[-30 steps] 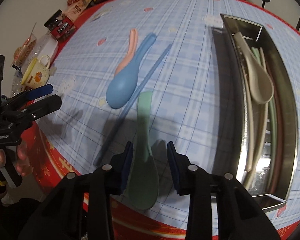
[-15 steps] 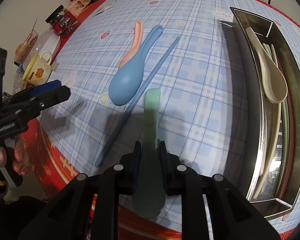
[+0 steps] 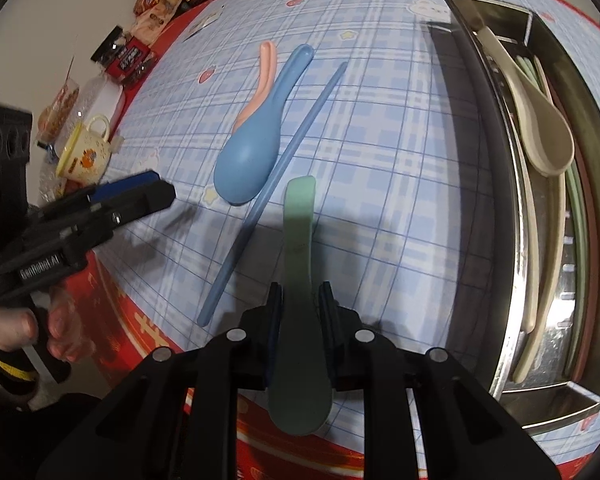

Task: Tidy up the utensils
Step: 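Grasp the green spoon with the right tool while the left tool reaches toward the blue utensils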

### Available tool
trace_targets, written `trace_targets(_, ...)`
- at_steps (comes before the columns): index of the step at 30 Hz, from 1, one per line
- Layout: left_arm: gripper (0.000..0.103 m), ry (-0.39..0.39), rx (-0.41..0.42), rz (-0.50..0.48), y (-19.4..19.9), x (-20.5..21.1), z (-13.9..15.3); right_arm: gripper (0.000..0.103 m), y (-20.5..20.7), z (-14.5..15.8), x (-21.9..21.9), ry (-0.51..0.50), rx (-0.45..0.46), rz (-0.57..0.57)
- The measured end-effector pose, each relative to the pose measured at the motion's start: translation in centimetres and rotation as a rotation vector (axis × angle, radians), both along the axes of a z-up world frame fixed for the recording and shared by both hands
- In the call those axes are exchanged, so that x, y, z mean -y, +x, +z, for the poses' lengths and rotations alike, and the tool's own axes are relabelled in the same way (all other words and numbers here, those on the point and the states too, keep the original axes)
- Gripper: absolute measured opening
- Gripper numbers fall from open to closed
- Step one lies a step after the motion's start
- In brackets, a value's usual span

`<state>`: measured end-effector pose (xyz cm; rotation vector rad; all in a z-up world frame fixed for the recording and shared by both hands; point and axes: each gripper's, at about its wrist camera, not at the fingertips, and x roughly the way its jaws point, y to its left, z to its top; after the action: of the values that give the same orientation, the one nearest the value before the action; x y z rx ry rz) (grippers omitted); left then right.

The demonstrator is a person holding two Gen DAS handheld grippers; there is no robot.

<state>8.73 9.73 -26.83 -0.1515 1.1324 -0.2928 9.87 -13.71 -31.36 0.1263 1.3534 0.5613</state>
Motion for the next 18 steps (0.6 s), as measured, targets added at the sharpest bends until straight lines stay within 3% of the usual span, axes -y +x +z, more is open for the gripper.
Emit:
trace_targets(5,0.046,-0.007,-0.013,-0.020,-0.2,0.3,-0.5,0.017,0.2,-0.4,0.5,0.062,-0.041,-0.033)
trace_targets(14,0.033,-0.015,-0.017,-0.046,-0.7,1.1,-0.8,0.015,-0.1,-0.2,-0.7,0.050,-0.032,0.002)
trace_targets(18,0.031,-0.024,-0.021,-0.054,-0.8,1.3,-0.9,0.006,-0.4,0.1,-1.4,0.031,-0.015,0.026)
